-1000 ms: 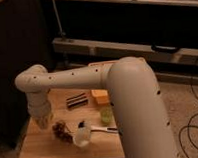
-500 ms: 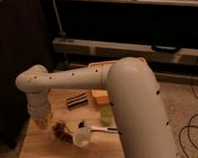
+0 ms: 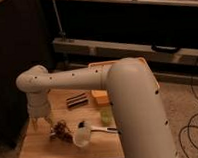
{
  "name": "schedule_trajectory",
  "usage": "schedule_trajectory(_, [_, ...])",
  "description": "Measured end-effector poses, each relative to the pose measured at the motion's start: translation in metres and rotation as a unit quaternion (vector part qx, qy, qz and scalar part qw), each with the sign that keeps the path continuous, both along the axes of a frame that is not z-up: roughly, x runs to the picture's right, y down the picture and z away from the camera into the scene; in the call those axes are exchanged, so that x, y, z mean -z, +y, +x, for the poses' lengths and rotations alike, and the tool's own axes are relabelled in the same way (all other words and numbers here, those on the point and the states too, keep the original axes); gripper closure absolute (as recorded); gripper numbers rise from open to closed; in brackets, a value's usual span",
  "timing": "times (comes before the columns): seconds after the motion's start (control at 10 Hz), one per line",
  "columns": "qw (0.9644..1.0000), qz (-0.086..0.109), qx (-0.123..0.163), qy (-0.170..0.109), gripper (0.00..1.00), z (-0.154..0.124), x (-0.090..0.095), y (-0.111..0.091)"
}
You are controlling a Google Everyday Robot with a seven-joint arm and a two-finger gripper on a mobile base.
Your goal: Place fork in plastic cup
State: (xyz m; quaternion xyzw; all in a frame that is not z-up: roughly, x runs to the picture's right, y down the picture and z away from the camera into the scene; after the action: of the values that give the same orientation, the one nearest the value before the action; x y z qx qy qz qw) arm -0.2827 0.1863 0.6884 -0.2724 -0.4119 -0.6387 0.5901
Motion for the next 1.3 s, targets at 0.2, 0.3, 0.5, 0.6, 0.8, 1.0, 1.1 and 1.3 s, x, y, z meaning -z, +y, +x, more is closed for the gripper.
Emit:
schedule_trajectory(0.2, [1.0, -0.001, 0.0, -0.002, 0.2, -0.001, 0.0, 0.001])
schedule_trajectory(0.3, [1.0, -0.002, 0.0, -0.004, 0.2, -0.003, 0.0, 0.002])
schedule_trajectory(0.5, [0.9999, 0.0, 0.002, -0.013, 0.2, -0.008, 0.0, 0.006])
schedule_trajectory(0.6, [0.9998, -0.001, 0.004, -0.019, 0.2, -0.014, -0.001, 0.011])
schedule_trajectory(0.8, [0.9996, -0.011, 0.009, -0.025, 0.2, -0.023, -0.003, 0.023])
schedule_trajectory(1.0, [0.9995, -0.024, 0.012, -0.016, 0.2, -0.029, -0.002, 0.043])
schedule_trajectory(1.1, [0.9995, -0.027, 0.012, -0.012, 0.2, -0.029, -0.001, 0.05])
schedule_trajectory(1.3, [0.9992, -0.04, 0.004, -0.007, 0.2, -0.021, -0.005, 0.06])
